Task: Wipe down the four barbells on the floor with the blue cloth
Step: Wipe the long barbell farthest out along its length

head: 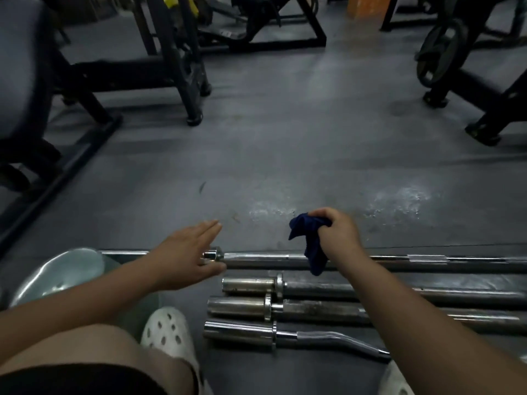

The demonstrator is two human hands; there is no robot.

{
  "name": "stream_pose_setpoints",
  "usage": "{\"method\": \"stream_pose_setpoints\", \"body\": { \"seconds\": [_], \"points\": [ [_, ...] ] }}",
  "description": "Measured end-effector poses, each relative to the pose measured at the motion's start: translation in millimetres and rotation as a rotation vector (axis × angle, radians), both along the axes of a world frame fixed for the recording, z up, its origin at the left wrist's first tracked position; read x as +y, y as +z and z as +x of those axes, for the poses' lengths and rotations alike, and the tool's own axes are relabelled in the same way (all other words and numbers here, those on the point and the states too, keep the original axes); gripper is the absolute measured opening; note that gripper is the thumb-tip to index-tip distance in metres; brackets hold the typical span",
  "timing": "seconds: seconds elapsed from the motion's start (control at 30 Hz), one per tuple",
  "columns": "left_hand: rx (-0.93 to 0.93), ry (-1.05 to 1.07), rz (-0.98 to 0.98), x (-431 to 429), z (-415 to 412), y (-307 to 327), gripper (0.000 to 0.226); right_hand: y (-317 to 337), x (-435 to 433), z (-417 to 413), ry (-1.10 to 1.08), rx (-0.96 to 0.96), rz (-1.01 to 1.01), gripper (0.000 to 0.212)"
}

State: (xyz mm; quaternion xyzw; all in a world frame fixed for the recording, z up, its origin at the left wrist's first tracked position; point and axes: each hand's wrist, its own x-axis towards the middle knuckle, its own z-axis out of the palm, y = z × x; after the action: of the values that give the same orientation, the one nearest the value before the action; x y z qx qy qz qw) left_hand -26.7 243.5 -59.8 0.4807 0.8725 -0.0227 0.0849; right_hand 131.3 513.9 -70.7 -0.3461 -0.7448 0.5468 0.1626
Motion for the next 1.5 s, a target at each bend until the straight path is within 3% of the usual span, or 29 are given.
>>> {"method": "stream_pose_setpoints", "body": {
  "seconds": [0.2, 0.47, 0.73, 0.83, 0.9, 0.97, 1.07, 1.17, 1.33, 1.5],
  "points": [
    [-0.080, 0.088, -0.040, -24.0, -54.8, -65.5, 0.109, -56.5, -19.4, -54.0, 0.045, -0.126, -0.041, 0.046],
    [-0.222, -0.035, -0.073, -12.7, -87.2, -160.9, 0.105, -144.9, -2.6, -101.7, -0.007, -0.260, -0.072, 0.041],
    [-0.313, -0.057, -0.067, 20.5, -110.8, -213.8, 0.104, -213.9, -29.6, -125.8, 0.157, -0.719, 0.309, 0.037],
    [-0.294, -0.043, -0.064, 25.8, -109.4, -228.2, 0.101, -222.9, -91.0, -156.9, 0.356, -0.638, 0.436, 0.056],
    [-0.266, -0.051, -0.048, 24.4, -106.9, -232.3, 0.097, -221.6, -116.2, -171.0, 0.537, -0.568, 0.406, 0.071],
    [-0.267, -0.048, -0.047, 19.8, -103.9, -235.1, 0.096, -221.4, -107.5, -165.7, 0.658, -0.510, 0.460, 0.071],
    [-0.243, -0.064, -0.065, 14.9, -100.7, -236.4, 0.094, -230.9, -43.1, -127.8, 0.558, -0.575, 0.639, 0.057],
    [-0.220, -0.074, -0.101, 17.0, -100.2, -234.6, 0.090, -233.7, -10.6, -109.0, 0.385, -0.724, 0.651, 0.040],
    [-0.208, -0.084, -0.118, 17.6, -99.9, -236.5, 0.090, -233.6, -96.3, -152.3, 0.579, -0.592, 0.546, 0.064],
    [-0.222, -0.134, -0.075, 8.2, -108.8, -239.9, 0.087, -232.8, -29.5, -126.5, 0.558, -0.630, 0.707, 0.059]
  ]
}}
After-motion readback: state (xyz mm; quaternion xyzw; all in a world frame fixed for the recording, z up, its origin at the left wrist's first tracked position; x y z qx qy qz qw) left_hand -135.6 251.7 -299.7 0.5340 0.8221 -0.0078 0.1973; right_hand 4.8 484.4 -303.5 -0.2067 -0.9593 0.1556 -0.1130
